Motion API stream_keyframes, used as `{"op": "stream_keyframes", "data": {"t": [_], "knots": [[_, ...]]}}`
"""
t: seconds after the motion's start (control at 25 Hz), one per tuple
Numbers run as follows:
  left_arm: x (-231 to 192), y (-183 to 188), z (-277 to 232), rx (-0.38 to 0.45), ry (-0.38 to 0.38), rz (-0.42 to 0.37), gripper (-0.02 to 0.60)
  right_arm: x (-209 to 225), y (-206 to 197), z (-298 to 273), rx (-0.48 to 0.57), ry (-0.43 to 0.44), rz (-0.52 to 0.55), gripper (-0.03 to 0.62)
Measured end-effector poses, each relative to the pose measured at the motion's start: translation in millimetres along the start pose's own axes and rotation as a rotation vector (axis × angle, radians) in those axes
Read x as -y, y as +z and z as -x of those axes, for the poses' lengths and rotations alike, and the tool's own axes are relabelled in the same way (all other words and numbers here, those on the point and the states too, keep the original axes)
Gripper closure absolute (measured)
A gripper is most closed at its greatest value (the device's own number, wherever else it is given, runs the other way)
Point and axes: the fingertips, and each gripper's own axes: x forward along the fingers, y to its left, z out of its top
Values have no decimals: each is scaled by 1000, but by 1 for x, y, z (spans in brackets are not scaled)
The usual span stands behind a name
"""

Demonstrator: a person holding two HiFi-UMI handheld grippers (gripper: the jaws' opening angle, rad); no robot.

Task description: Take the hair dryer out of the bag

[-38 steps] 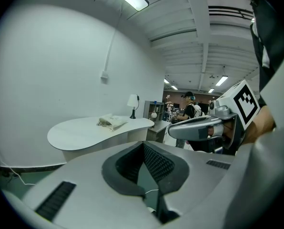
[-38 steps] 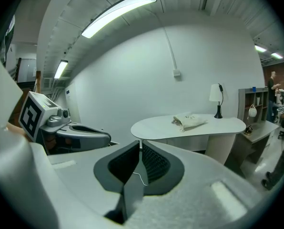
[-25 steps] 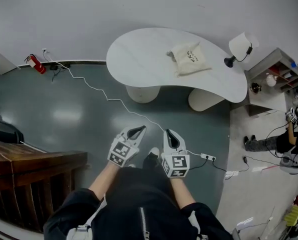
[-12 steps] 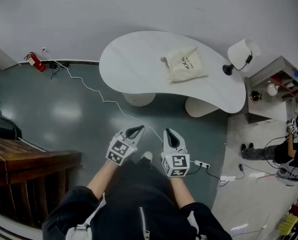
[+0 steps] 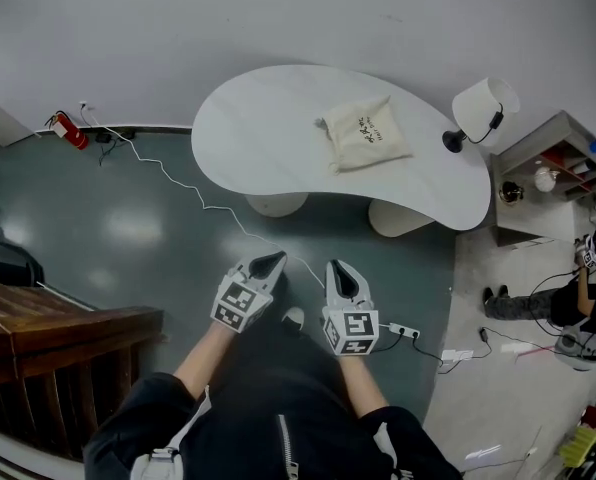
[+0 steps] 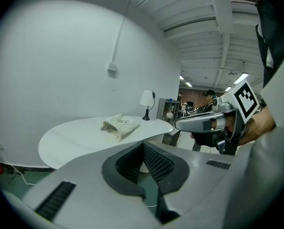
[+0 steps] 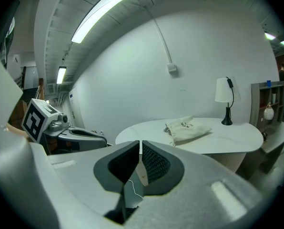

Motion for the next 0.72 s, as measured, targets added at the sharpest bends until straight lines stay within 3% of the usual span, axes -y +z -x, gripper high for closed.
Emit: {"op": "stream_keyframes", "data": {"t": [0.28, 0.72], "knots": [[-30, 12, -35, 5, -42, -4, 571, 20, 17, -37, 14, -42, -12, 586], [-112, 49, -100, -6, -78, -16, 571, 51, 62, -128, 2, -71, -2, 586]]}}
